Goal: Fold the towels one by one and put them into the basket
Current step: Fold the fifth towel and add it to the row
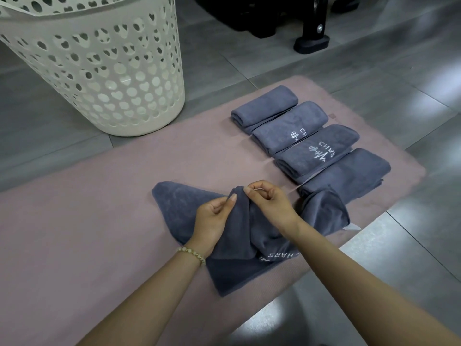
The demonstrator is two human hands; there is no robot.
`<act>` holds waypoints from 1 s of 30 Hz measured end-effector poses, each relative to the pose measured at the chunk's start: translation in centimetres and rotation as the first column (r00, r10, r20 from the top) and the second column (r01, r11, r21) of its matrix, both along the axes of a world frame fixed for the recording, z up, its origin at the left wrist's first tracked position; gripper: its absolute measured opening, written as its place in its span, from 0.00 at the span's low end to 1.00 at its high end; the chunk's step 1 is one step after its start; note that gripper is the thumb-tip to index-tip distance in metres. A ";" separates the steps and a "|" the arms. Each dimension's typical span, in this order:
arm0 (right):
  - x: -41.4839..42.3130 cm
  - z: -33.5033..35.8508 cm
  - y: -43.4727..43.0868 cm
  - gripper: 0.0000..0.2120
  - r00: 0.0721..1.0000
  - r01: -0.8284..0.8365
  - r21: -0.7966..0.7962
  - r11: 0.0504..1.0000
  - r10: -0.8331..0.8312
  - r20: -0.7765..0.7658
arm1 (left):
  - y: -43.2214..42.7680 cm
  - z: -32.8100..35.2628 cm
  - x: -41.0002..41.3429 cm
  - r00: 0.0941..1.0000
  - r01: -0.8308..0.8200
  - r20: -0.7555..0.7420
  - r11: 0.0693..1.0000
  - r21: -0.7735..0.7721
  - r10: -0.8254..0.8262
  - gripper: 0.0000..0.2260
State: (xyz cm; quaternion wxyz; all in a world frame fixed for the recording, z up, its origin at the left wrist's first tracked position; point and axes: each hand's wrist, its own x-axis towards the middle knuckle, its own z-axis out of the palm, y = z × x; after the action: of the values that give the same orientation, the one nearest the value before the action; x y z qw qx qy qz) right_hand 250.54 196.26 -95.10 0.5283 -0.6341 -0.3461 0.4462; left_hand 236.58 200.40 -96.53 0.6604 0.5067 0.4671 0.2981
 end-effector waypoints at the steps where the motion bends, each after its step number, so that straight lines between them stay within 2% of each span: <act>1: 0.7 0.1 -0.3 0.02 0.999 0.016 -0.002 1.000 -0.016 0.036 | 0.3 0.0 0.3 1.000 -0.013 0.001 1.000 0.017 0.013 0.13; 4: 4.1 0.0 -1.8 0.05 0.952 0.153 0.011 0.988 -0.150 0.269 | 1.1 -0.3 1.6 0.999 -0.037 -0.026 0.998 0.050 0.038 0.14; 6: 7.3 -0.4 -3.6 0.08 0.855 0.262 0.028 0.965 -0.246 0.456 | 1.5 -0.7 2.4 0.998 -0.028 -0.052 0.998 0.050 0.031 0.13; 8: 10.7 -1.0 -5.5 0.11 0.736 0.331 -0.008 0.943 -0.253 0.628 | 1.7 -1.1 3.2 0.997 -0.032 -0.064 0.999 0.028 0.034 0.13; 10: 13.2 -1.7 -7.1 0.18 0.697 0.397 -0.115 0.910 -0.218 0.683 | 1.8 -1.2 3.9 0.996 -0.040 -0.076 0.999 0.033 0.042 0.14; 13: 15.0 -2.8 -8.0 0.23 0.803 0.444 -0.319 0.837 -0.214 0.556 | 1.7 -1.3 4.9 0.995 -0.035 -0.090 0.997 0.065 0.041 0.15; 16: 15.4 -3.2 -7.9 0.15 0.858 0.410 -0.438 0.800 -0.175 0.483 | 1.8 -1.1 5.5 0.993 -0.023 -0.111 0.996 0.087 0.032 0.15; 20: 15.1 -3.1 -7.5 0.25 0.858 0.333 -0.416 0.846 -0.088 0.507 | 2.3 -0.7 5.2 0.992 -0.046 -0.115 0.996 0.075 0.055 0.10; 23: 14.9 -3.1 -7.7 0.24 0.872 0.308 -0.331 0.892 -0.126 0.473 | 2.5 -0.6 4.4 0.989 -0.024 -0.146 0.995 0.099 0.038 0.12; 27: 14.2 -0.9 -8.0 0.25 0.929 0.237 -0.283 0.929 -0.132 0.345 | 3.5 1.9 2.6 0.962 0.095 -0.273 0.969 0.228 -0.030 0.23; 30: 14.0 3.3 -8.0 0.22 0.953 0.197 -0.262 0.945 -0.121 0.279 | 5.6 6.9 0.0 0.954 0.083 -0.298 0.938 0.336 0.022 0.21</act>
State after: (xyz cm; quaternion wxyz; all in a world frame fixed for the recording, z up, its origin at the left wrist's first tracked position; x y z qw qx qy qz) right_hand 264.57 188.28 -91.76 0.4158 -0.7826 -0.2911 0.3605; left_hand 236.58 205.95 -89.63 0.4883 0.6606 0.4936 0.2854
